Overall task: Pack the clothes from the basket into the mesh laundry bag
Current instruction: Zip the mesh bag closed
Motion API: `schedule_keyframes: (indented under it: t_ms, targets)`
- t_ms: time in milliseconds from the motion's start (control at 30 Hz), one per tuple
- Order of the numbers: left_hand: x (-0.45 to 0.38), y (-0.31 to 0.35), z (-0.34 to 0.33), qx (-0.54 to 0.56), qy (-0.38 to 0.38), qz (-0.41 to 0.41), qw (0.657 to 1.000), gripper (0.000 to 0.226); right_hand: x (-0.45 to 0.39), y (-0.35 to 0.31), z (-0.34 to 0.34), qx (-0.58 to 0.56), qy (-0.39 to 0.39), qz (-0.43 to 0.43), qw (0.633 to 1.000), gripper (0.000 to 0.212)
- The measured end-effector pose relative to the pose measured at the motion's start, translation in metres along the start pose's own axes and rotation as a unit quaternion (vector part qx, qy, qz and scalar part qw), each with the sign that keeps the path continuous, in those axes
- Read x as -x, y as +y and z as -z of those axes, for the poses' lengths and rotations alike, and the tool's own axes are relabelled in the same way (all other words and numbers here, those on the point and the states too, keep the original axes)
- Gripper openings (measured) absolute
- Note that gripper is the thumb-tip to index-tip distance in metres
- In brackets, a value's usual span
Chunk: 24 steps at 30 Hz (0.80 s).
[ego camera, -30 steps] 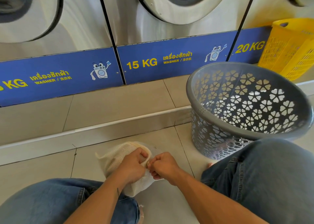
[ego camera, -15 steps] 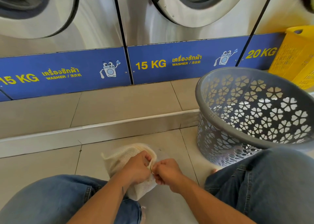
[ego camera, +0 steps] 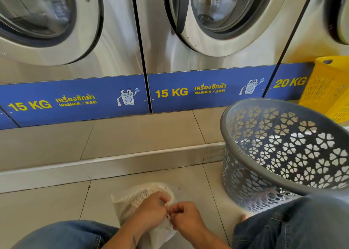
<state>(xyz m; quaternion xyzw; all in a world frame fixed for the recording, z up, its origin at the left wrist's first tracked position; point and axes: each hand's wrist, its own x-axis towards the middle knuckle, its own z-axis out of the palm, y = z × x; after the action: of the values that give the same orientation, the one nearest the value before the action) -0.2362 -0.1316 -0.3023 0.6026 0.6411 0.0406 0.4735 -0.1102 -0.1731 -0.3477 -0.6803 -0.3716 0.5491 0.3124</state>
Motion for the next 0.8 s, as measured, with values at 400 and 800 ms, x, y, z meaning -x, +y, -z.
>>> schedule_keyframes:
  t_ms: [400,800]
  targets:
    - [0.0004,-0.0017,0.0019,-0.011,-0.043,0.001,0.999,0.035,0.0042,0.0089,0.0031,0.06,0.014,0.052,0.997,0.014]
    - [-0.0029,-0.0031,0.0056,0.029,-0.013,-0.007,0.999,0.026,0.0066,0.0054,0.0061,0.123,-0.024,0.117,0.985,0.017]
